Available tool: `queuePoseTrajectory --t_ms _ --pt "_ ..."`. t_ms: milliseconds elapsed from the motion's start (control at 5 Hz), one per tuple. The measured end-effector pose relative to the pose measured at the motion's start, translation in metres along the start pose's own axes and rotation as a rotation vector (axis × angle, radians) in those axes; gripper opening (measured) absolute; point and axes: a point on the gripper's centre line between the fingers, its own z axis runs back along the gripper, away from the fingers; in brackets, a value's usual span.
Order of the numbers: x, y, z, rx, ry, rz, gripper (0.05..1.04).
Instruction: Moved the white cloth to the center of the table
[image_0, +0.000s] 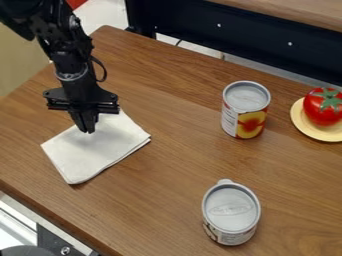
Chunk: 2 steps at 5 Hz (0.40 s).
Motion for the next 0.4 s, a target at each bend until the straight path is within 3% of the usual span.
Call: queuePoseTrajectory --t_ms 400 --pt "-0.0051 -0.0029 -0.0078 0.004 0.036 0.083 0.053"
